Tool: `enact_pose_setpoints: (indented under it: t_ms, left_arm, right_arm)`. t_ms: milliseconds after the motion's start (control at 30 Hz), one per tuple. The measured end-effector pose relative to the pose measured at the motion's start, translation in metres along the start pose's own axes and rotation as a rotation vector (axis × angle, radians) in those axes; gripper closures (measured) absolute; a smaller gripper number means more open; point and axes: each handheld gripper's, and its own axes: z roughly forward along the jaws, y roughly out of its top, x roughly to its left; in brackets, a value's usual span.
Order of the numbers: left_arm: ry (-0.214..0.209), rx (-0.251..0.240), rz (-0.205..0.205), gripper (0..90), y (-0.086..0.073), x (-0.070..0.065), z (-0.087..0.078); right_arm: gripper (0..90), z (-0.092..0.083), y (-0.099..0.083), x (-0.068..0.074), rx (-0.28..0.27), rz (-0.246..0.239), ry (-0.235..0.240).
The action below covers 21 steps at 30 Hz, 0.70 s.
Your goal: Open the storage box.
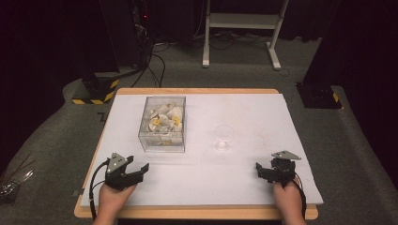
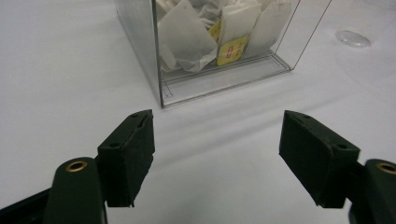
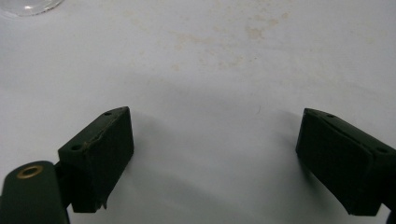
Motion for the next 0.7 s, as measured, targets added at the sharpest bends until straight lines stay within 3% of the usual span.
enact_pose_setpoints:
  t_ms: [233,433,700]
  left_arm:
    - [-0.026,-0.016,0.027,29.0,0.007,-0.007,0.002]
    - [-0.021,-0.03,0.051,29.8,0.011,-0.016,0.005]
    - [-0.037,-0.02,0.068,29.0,0.02,-0.022,0.012]
  right_arm:
    - [11.1,0.0,0.0,0.0,0.0,0.001,-0.001]
    - [11.1,0.0,0.0,0.0,-0.001,0.0,-0.001]
    - [11.1,0.0,0.0,0.0,-0.002,-0.001,-0.002]
